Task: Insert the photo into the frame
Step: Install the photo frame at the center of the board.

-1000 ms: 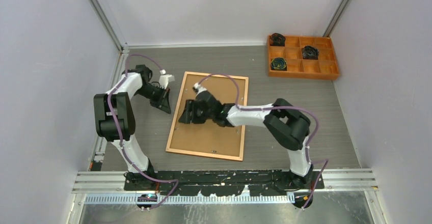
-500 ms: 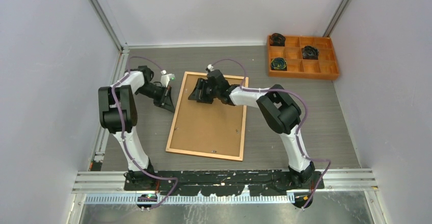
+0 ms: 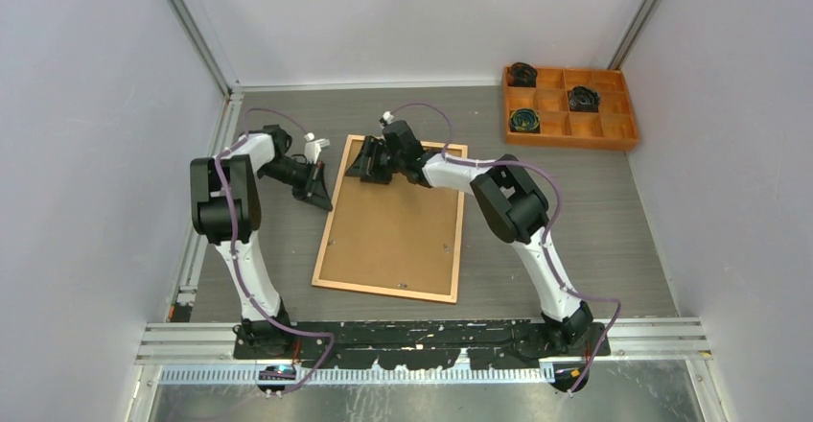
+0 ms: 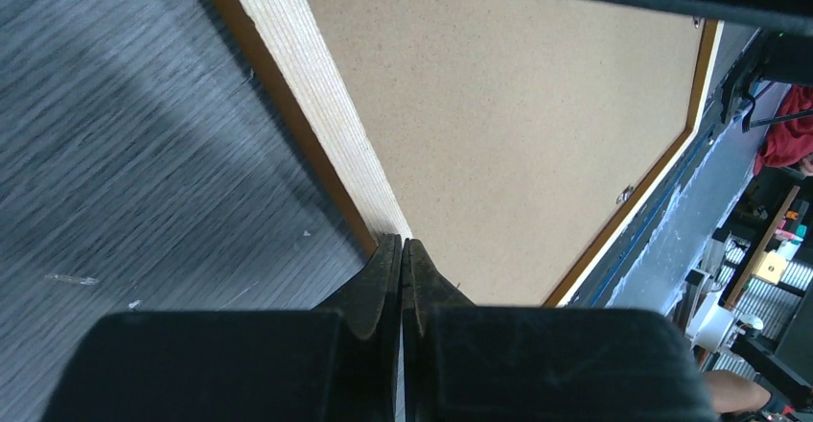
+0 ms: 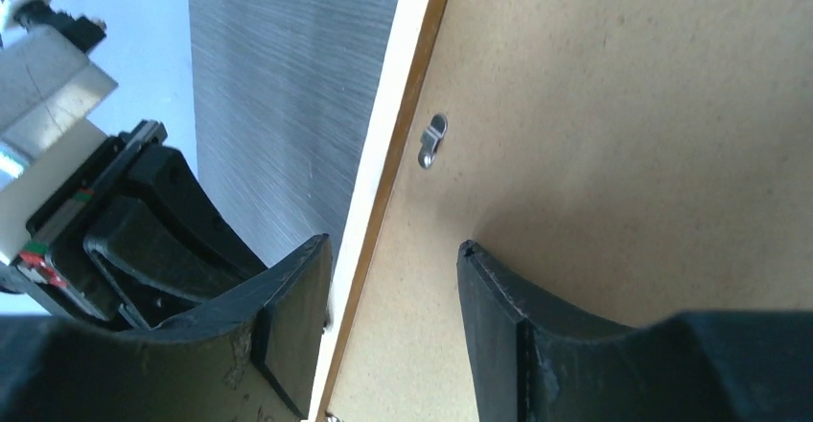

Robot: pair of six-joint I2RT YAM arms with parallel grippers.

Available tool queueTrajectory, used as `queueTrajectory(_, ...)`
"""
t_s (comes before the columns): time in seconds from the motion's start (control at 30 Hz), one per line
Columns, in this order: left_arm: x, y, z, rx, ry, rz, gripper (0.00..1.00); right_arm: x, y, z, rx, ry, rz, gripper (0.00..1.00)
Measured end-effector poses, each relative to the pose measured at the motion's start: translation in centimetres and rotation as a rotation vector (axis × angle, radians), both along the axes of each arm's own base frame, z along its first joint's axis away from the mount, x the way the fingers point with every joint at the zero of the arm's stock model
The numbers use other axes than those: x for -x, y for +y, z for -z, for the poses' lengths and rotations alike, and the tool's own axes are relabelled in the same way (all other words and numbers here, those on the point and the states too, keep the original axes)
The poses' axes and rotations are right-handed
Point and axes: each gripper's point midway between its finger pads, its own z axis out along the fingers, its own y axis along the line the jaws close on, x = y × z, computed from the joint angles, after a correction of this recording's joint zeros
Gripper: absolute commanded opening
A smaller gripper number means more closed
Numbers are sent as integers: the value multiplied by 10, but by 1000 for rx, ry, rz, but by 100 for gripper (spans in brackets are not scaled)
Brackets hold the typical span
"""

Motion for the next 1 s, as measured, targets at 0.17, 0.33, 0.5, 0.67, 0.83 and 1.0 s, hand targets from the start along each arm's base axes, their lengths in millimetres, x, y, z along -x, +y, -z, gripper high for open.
queueTrajectory(0.17,-1,-1,0,0,-3,1,1,-14,7,0,-20,-3,5,54)
queueTrajectory(0.33,0,-1,0,2,-4,2,1,-20,13,0,-36,-2,2,53)
queueTrajectory(0.5,0,-2,0,9,-4,2,1,-23,17,1,-49,6,5,52)
queueTrajectory(0.67,2,-4,1,21,0,2,0,-24,20,1,-56,10,5,51)
queueTrajectory(0.83,3,-5,1,28,2,3,0,-27,23,1,-63,14,2,50)
queueTrajectory(1.0,3,-5,1,32,2,4,1,-28,26,1,-71,24,1,49)
